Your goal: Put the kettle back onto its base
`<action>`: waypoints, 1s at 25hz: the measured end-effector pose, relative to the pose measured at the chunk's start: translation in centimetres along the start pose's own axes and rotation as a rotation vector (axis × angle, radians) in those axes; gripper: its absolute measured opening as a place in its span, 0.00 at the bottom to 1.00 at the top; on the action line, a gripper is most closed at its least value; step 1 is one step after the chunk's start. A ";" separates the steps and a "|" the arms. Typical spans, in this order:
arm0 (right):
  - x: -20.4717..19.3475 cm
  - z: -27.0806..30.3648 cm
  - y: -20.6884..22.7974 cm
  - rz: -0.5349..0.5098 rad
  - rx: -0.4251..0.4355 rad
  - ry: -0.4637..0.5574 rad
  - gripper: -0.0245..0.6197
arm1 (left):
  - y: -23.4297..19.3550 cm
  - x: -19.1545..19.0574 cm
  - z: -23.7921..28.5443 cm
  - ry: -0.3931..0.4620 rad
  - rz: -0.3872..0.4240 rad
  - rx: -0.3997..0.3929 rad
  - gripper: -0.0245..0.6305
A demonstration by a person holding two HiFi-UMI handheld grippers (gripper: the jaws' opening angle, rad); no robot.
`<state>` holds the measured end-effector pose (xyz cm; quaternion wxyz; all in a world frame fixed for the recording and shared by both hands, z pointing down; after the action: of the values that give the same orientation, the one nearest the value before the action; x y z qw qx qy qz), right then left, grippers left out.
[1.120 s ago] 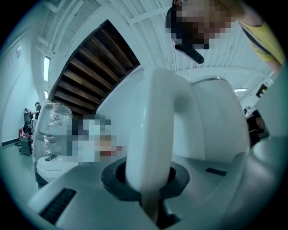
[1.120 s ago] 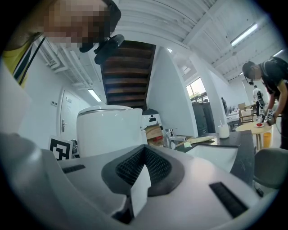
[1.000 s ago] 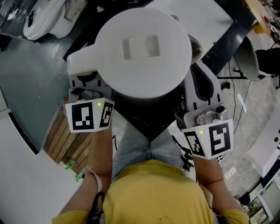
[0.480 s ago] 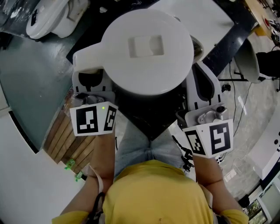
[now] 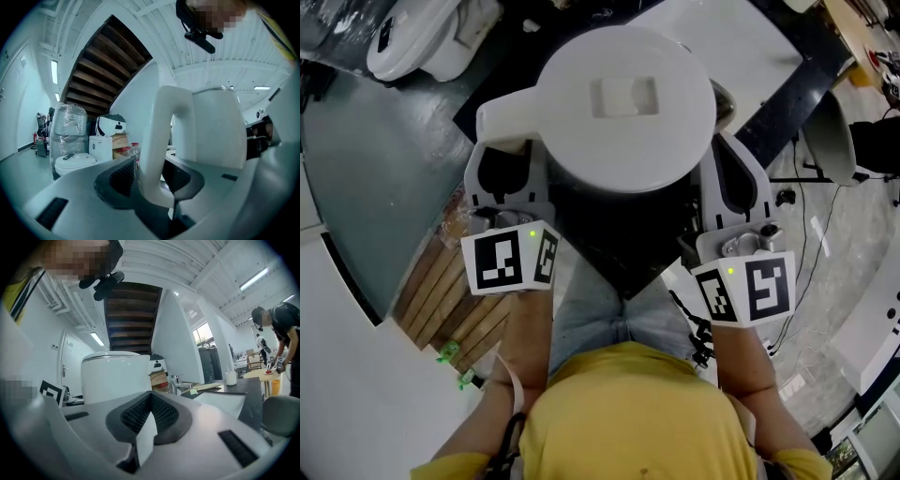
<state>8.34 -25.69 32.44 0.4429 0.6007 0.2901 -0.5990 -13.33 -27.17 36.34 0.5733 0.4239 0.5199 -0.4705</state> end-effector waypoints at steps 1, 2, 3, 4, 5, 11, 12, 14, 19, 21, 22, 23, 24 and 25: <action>0.0 -0.1 0.0 0.000 0.000 -0.001 0.06 | 0.0 0.0 -0.2 -0.004 0.000 0.002 0.28; 0.0 -0.1 -0.1 0.000 0.000 -0.001 0.06 | 0.1 0.0 -0.3 -0.007 0.001 0.004 0.28; 0.1 -0.1 -0.1 -0.001 0.000 -0.002 0.06 | 0.1 0.0 -0.5 -0.010 0.005 0.007 0.28; 0.1 -0.2 -0.2 -0.002 0.001 -0.002 0.06 | 0.1 0.0 -0.8 -0.014 0.010 0.010 0.28; 0.2 -0.2 -0.3 -0.003 0.002 -0.002 0.06 | 0.1 0.1 -1.0 -0.018 0.014 0.013 0.28; 0.4 -0.3 -0.4 -0.011 0.009 -0.005 0.06 | 0.3 0.3 -2.4 -0.027 0.020 0.053 0.28; 0.4 -0.4 -0.4 -0.011 0.010 -0.005 0.06 | 0.2 0.3 -2.7 -0.028 0.020 0.061 0.28; 0.4 -0.6 -0.4 -0.013 0.010 -0.005 0.06 | 0.1 0.4 -3.3 -0.029 0.016 0.076 0.28; 0.4 -0.9 -0.3 -0.018 0.017 -0.006 0.06 | 0.6 1.1 -4.8 -0.012 0.009 0.092 0.28; 0.5 -1.1 -0.3 -0.021 0.024 -0.004 0.06 | 0.9 1.6 -5.4 -0.003 0.008 0.090 0.28; 0.6 -1.3 -0.4 -0.024 0.027 -0.004 0.06 | 1.2 1.8 -5.7 0.002 0.005 0.089 0.28; 0.7 -1.4 -0.4 -0.027 0.030 -0.003 0.06 | 1.4 2.1 -6.0 0.008 0.004 0.088 0.28; 0.7 -1.6 -0.4 -0.029 0.033 -0.002 0.06 | 1.7 2.4 -6.3 0.014 0.004 0.085 0.28; 0.8 -1.8 -0.4 -0.029 0.035 -0.001 0.06 | 2.0 2.7 -6.6 0.021 0.003 0.079 0.28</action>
<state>8.89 -24.09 31.34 0.4237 0.6040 0.2879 -0.6105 -12.60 -20.60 33.03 0.5514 0.4519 0.5063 -0.4851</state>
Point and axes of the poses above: the fingertips, and each gripper's own axes: z forward along the fingers, y to its right, x out of its top, the point moved 3 cm from there along -z, backward along the fingers, and after that the axes turned 3 degrees about z, right-handed, at the moved point
